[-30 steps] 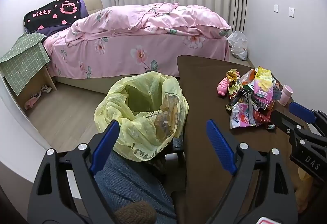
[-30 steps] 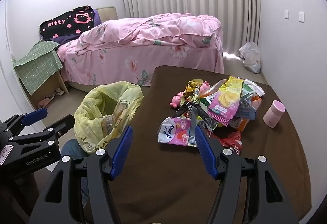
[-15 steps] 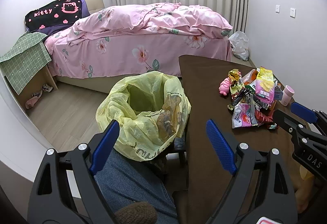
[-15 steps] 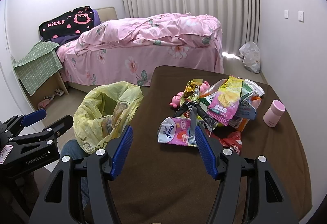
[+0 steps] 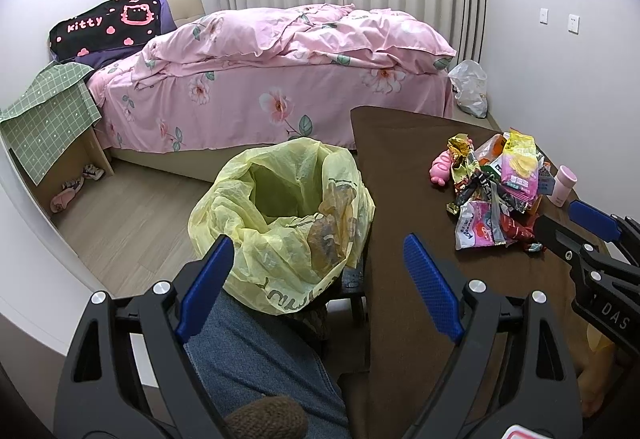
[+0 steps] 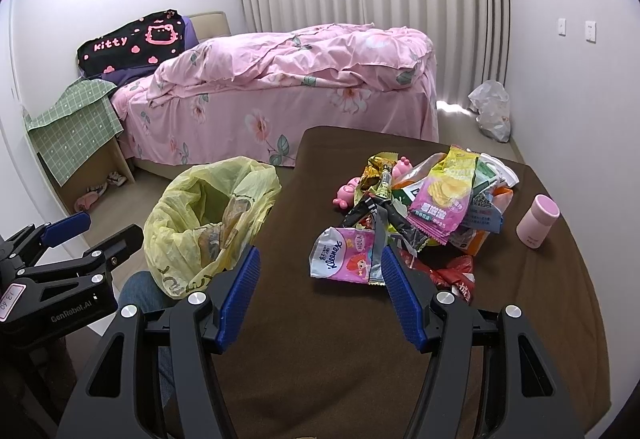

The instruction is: Collect trash

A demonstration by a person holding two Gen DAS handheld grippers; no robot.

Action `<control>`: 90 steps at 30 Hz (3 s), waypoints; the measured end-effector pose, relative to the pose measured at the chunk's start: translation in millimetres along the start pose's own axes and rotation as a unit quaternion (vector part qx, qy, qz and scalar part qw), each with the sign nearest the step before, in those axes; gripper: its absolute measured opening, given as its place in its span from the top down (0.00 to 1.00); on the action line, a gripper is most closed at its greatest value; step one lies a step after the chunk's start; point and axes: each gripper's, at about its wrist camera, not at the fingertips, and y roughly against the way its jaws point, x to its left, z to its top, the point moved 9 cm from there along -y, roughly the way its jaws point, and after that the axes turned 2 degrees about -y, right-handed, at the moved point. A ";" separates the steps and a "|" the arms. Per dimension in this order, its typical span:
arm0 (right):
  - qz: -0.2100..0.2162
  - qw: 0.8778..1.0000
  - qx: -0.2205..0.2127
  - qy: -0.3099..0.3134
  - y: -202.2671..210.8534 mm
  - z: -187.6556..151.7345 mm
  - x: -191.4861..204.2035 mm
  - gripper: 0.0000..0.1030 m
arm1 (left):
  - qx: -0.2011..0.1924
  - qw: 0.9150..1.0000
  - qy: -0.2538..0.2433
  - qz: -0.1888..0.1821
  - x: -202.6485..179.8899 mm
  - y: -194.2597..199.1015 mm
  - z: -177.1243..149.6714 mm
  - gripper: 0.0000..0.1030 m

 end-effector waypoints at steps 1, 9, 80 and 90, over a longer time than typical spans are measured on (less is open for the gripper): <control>0.000 1.000 0.000 0.000 -0.1 -0.1 0.1 0.42 | 0.000 1.000 0.000 0.001 0.7 0.2 -0.3 0.20; -0.001 1.000 0.000 0.000 -0.3 0.2 0.1 0.42 | -0.001 1.000 0.000 0.002 1.0 -0.3 -0.3 0.20; -0.061 0.997 -0.003 -0.053 -30.0 -22.1 -150.8 0.42 | 0.021 0.981 -0.043 -0.189 -124.5 -87.2 6.6 0.12; 0.044 0.995 -0.009 0.086 -97.2 28.2 -72.8 0.52 | 0.086 0.982 0.011 -0.169 -85.3 -123.6 2.0 0.20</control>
